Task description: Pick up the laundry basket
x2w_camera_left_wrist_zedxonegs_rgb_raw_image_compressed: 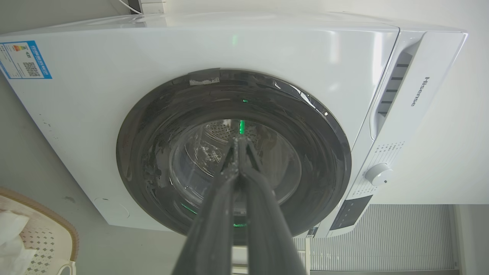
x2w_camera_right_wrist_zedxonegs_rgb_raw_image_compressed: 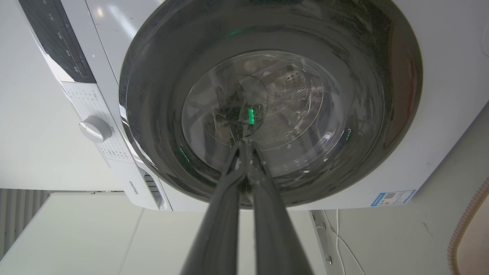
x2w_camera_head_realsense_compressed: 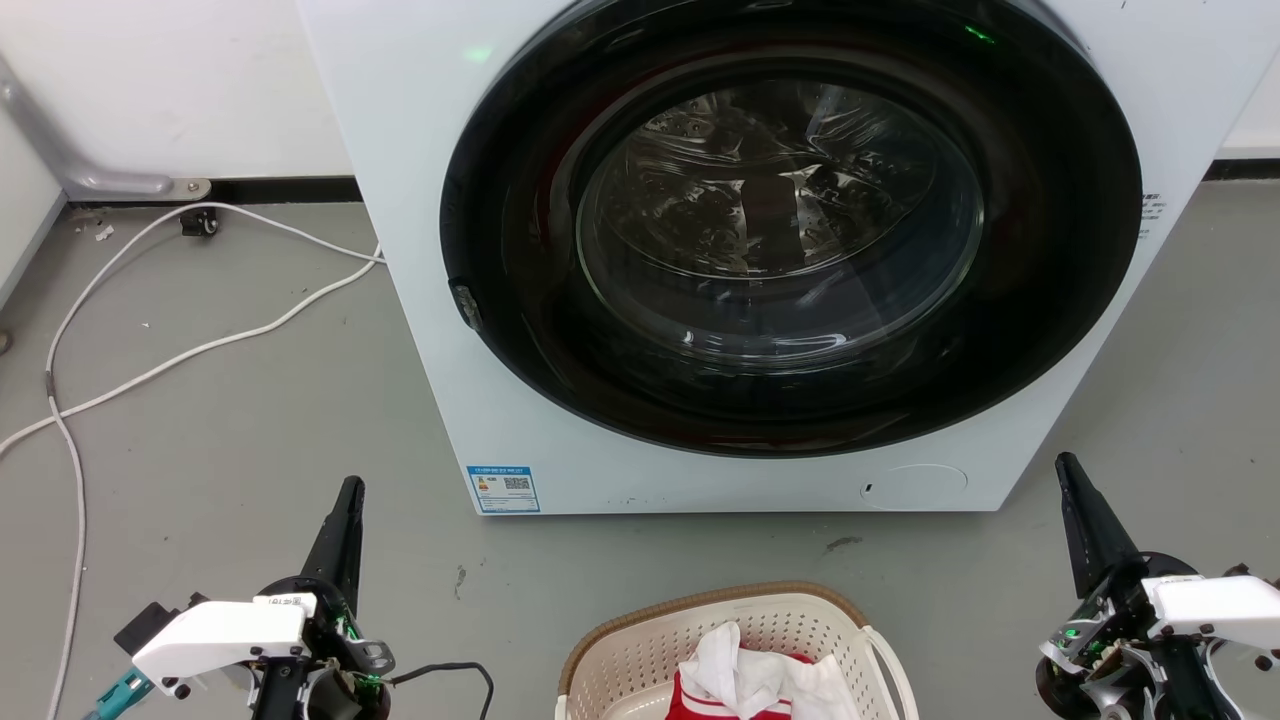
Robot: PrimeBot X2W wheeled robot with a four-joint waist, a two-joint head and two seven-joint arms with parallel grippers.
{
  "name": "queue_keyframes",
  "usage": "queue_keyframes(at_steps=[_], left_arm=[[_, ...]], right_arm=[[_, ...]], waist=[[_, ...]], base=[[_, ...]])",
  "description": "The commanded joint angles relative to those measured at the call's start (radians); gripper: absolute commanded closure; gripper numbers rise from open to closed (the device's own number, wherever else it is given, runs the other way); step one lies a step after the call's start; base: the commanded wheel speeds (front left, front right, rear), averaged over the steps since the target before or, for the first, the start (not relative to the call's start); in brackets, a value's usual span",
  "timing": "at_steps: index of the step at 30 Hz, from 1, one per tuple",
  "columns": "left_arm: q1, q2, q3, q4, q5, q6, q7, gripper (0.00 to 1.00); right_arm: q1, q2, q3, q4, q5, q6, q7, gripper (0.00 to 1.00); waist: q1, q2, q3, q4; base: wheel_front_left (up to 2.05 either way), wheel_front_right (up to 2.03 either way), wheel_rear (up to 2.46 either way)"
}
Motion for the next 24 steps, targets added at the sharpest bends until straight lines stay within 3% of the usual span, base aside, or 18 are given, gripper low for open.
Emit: queue_keyframes(at_steps=[1, 24], left_arm=[[-0.008, 0.002, 0.002, 0.000, 0.000, -0.004, 0.002, 1.00], [-0.008, 0.002, 0.002, 0.000, 0.000, -0.004, 0.002, 1.00]], right_arm=[[-0.011, 0.003, -0.001, 0.001, -0.006, 0.000, 0.002, 1.00], [-0.011, 0.003, -0.001, 0.001, -0.006, 0.000, 0.002, 1.00]], waist=[[0.0000, 0.0000, 0.000, 0.000], [0.0000, 0.0000, 0.000, 0.000]], base=[[0.00, 0.00, 0.00], [0.00, 0.00, 0.00]])
